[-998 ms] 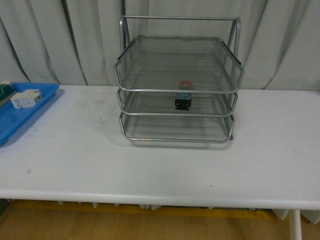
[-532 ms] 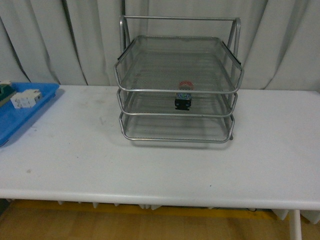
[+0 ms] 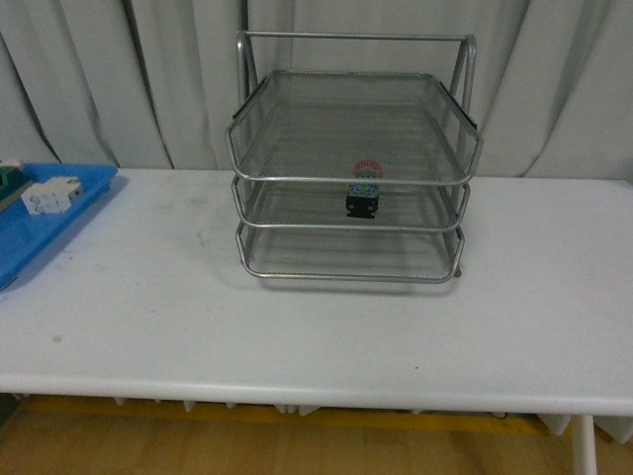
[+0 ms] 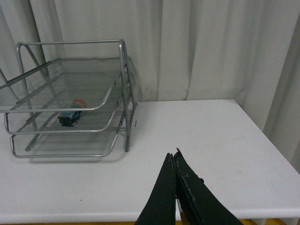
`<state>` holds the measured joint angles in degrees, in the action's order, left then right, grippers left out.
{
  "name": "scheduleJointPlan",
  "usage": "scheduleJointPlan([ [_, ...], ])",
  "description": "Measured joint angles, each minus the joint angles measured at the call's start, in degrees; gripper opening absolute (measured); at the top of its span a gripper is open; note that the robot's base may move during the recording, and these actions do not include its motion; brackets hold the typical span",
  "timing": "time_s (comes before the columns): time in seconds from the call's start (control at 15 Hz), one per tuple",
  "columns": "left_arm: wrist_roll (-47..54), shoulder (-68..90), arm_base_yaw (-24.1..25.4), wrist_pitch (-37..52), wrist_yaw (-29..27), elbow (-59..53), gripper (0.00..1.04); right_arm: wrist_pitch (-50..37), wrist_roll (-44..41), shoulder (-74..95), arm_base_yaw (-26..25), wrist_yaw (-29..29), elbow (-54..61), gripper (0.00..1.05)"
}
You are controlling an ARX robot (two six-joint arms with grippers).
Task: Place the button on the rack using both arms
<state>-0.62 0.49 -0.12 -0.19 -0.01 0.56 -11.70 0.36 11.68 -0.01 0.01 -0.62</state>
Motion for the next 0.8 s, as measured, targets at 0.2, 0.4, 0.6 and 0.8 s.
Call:
scheduleJointPlan([
  [0.2,0.0,0.0,0.0,0.0,0.02,0.0,0.98,9.03,-0.02,-6.32,0.0,-0.02,-0.02,0.02],
  [0.4,0.0,0.0,0.0,0.04,-0.02,0.0,0.98,12.09,-0.02,-11.37,0.0,0.02,-0.02,0.02],
  [0.6,0.0,0.0,0.0,0.0,0.0,0.0,0.98,11.91,-0.02,-11.47,0.0,0.0,-0.02,0.02],
  [0.8,0.0,0.0,0.0,0.0,0.0,0.0,0.98,11.91,-0.07,-11.47,0.0,0.0,-0.02,0.27],
])
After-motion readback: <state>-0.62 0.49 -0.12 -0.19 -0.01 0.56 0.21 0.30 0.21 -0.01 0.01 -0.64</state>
